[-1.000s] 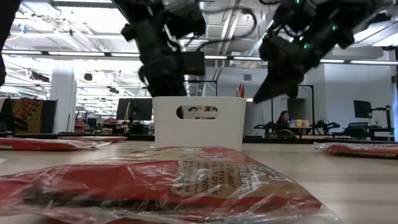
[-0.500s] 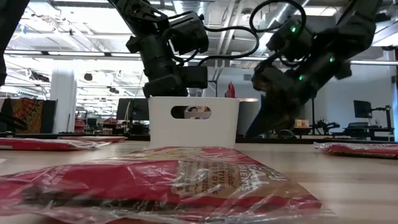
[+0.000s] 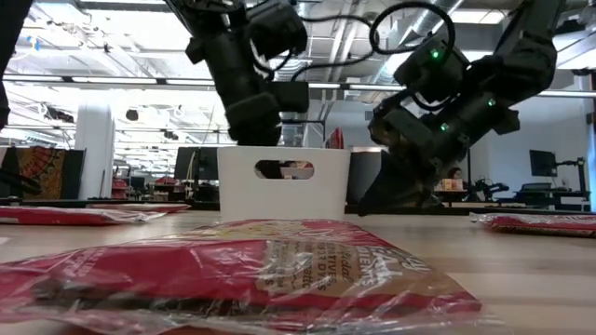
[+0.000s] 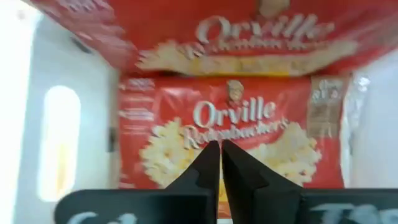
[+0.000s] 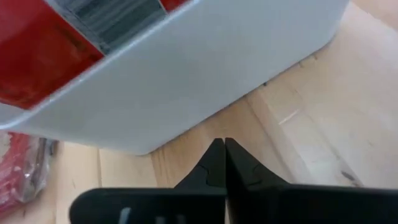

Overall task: Sort popcorn bags into baskets
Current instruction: Put the red popcorn bag into the white bin

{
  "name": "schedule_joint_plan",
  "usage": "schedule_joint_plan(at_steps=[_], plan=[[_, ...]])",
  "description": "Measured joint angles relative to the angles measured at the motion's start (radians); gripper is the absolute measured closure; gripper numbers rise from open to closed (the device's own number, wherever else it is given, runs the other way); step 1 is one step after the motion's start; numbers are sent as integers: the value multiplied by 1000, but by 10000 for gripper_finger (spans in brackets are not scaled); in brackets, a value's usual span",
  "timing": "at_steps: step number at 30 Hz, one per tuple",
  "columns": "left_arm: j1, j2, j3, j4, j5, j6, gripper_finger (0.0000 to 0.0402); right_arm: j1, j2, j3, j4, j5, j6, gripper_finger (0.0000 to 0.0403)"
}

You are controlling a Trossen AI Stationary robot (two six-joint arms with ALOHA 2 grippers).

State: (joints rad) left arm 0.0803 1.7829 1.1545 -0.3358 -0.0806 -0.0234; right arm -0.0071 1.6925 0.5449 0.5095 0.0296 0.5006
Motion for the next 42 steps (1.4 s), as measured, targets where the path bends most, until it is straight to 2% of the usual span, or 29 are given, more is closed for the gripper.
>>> schedule_joint_plan(at_steps=[12,20,23,28,31,37,42], plan=[[23,-9,1,6,14,12,258,1,-30,0,-8,0,-15,393],[22,-53,1,-50,-7,12,245,10,-31,0,-9,0,-27,391],[20,-117,1,-135,-99,-3,246,15,-31,0,-11,0,-37,393],[29,-256,-4,-288,-326,-29,246,13,-31,0,-9,1,-41,383],[56,-341,-73,-303,-402,-62,246,13,-31,0,-3,14,-41,381],[176,-471,-333,-169,-418,-185,246,14,-31,0,9,22,-39,382],[335,-502,-505,-61,-428,-291,231,14,-31,0,56,22,-24,361]])
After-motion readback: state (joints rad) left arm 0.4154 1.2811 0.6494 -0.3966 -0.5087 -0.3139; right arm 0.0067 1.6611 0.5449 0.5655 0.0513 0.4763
